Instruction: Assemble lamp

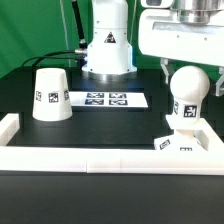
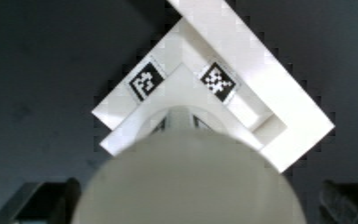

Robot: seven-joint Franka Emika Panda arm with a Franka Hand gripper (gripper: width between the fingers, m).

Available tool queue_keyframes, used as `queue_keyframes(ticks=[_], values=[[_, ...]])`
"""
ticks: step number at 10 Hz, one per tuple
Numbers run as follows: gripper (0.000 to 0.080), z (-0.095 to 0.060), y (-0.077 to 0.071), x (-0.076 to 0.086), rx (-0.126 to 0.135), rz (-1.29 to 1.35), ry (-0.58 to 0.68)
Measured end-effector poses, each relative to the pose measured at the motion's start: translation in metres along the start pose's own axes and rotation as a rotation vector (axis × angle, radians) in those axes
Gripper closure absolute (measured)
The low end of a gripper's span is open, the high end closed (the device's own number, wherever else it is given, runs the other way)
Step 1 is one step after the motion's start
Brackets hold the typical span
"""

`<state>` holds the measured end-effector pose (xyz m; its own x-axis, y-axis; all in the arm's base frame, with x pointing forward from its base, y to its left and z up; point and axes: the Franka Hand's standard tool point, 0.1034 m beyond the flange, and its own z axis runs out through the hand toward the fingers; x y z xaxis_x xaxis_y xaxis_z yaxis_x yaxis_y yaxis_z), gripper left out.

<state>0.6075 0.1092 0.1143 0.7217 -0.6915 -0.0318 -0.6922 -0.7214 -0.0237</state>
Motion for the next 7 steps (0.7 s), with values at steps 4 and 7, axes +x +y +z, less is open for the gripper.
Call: queue_keyframes(ticks=[4, 7], values=[[0.0101, 0.0008, -0.0011, -0.0018, -0.006, -0.271, 0.007], [0.0100, 0.0015, -0.0010, -0.0020, -0.008, -0.544, 0.006]])
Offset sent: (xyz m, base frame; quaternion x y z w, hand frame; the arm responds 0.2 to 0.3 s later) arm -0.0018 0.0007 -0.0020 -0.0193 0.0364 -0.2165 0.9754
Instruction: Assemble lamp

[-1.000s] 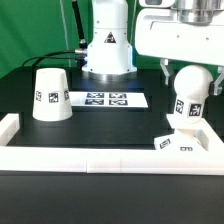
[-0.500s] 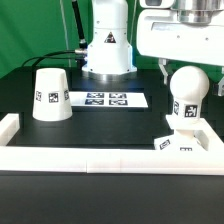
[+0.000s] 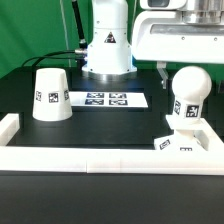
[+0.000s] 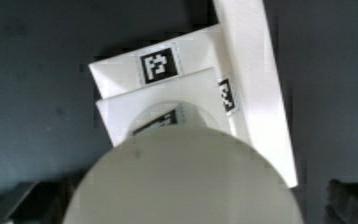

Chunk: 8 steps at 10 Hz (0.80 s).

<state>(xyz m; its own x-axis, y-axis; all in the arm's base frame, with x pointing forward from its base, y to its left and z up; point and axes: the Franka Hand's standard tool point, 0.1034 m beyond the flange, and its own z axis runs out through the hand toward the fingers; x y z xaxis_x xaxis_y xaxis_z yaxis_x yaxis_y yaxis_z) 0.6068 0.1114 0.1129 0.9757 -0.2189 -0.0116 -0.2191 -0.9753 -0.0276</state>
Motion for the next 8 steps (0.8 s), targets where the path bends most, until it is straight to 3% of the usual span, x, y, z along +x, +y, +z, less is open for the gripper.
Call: queue_keyframes(ticks=[3, 8], values=[[0.0100, -0.0025, 0.0009, 0.0037, 0.000, -0.311, 0.000], [0.0100, -0.0039, 0.0004, 0.0061, -0.036, -0.728, 0.010]])
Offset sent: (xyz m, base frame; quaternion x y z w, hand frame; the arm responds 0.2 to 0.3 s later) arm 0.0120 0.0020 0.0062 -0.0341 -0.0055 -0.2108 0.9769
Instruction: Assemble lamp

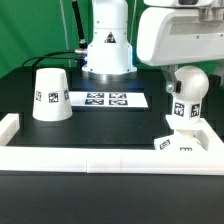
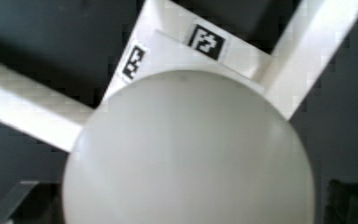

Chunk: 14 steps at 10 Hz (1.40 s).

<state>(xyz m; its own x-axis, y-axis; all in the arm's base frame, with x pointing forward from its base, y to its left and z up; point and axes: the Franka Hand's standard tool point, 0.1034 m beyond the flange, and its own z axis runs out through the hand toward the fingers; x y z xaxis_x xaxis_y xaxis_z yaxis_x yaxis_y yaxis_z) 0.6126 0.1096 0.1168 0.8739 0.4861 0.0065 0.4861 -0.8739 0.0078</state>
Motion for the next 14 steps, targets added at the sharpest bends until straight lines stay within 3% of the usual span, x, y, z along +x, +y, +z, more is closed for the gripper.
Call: queue_keyframes(ticks=[4, 7, 8, 12, 14], values=[[0.0100, 0.0002, 0.0046, -0.0019, -0.003, -0.296, -0.003], [0.0100, 0.0002, 0.0069, -0.0027, -0.021, -0.448, -0.015], [0.0210, 0.0001, 0.0077, -0.0030, -0.021, -0.467, -0.015], [0.0223, 0.0002, 0.0078, -0.0031, -0.021, -0.431, -0.014], [0.0223, 0.0002, 0.0085, -0.0035, -0.012, -0.196, -0.008]])
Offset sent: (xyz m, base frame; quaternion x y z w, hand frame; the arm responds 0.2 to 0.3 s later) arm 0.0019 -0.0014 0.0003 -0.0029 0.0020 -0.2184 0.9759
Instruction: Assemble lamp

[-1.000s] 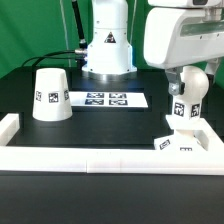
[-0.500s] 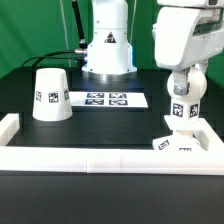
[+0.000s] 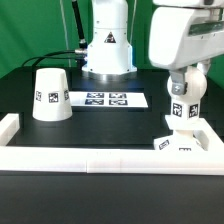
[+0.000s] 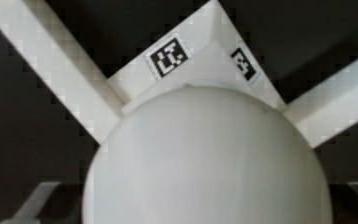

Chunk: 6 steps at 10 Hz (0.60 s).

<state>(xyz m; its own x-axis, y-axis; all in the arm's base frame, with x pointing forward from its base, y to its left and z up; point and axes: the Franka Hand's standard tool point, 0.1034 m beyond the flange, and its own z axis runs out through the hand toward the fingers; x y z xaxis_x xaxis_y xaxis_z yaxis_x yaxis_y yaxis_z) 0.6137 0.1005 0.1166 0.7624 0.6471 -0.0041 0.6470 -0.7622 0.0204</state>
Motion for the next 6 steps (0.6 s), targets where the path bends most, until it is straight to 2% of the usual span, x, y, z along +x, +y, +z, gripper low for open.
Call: queue_keyframes(ticks=[6], values=[[0.0220, -0.0003, 0.0002, 0.0006, -0.005, 0.664, 0.009]])
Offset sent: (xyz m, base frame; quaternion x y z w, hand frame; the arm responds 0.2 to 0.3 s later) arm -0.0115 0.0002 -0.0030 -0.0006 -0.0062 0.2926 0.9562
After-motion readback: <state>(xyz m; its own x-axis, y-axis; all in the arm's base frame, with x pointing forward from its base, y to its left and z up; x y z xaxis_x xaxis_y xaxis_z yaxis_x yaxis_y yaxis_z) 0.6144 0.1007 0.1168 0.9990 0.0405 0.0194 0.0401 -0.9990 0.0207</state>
